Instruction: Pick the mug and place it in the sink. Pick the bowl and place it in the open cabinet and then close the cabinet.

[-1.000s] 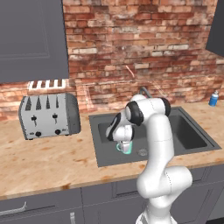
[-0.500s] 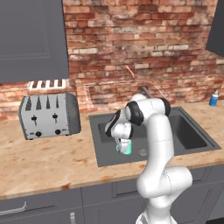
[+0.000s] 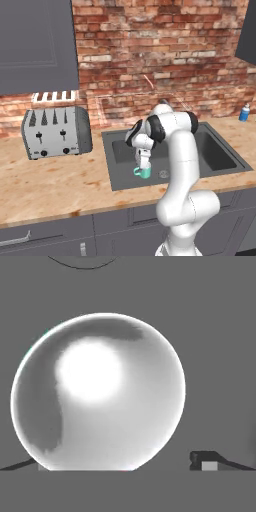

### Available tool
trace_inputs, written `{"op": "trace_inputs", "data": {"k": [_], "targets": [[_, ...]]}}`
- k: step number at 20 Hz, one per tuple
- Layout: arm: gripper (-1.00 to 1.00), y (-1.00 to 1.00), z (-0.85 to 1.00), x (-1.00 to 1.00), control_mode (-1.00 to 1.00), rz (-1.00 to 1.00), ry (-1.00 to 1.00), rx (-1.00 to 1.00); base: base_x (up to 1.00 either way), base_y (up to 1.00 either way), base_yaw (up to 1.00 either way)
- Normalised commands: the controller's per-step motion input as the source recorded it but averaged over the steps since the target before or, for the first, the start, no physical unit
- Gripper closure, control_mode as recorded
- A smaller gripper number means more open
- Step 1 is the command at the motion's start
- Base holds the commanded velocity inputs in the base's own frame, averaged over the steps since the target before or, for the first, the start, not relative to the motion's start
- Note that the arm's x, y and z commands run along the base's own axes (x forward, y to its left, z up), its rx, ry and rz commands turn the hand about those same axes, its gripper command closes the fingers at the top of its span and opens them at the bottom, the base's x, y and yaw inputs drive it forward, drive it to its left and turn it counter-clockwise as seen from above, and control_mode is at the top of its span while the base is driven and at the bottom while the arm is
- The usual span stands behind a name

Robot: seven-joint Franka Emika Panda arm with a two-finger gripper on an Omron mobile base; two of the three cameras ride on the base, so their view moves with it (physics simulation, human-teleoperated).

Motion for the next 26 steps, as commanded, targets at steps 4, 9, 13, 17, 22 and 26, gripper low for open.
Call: {"op": "trace_inputs", "data": {"k": [4, 9, 13, 17, 22, 26], "targets": [[-1.00, 0.00, 0.40, -0.01, -1.00, -0.06, 0.10, 0.00, 0.00, 0.00, 0.00], [-1.00, 0.15, 0.66, 0.00, -1.00, 0.00, 0.00, -0.09, 0.00, 0.00, 0.00], [-1.00, 0.04, 0.87, 0.00, -1.00, 0.07, 0.00, -0.13, 0.00, 0.00, 0.00], [-1.00, 0.00, 0.85, -0.05, -1.00, 0.28, 0.00, -0.21, 0.00, 0.00, 0.00], [-1.00, 0.00, 0.79, -0.16, -1.00, 0.43, -0.02, -0.23, 0.00, 0.00, 0.00], [-1.00, -0.04, 0.44, -0.16, -1.00, 0.49, -0.01, -0.05, 0.00, 0.00, 0.00]]}}
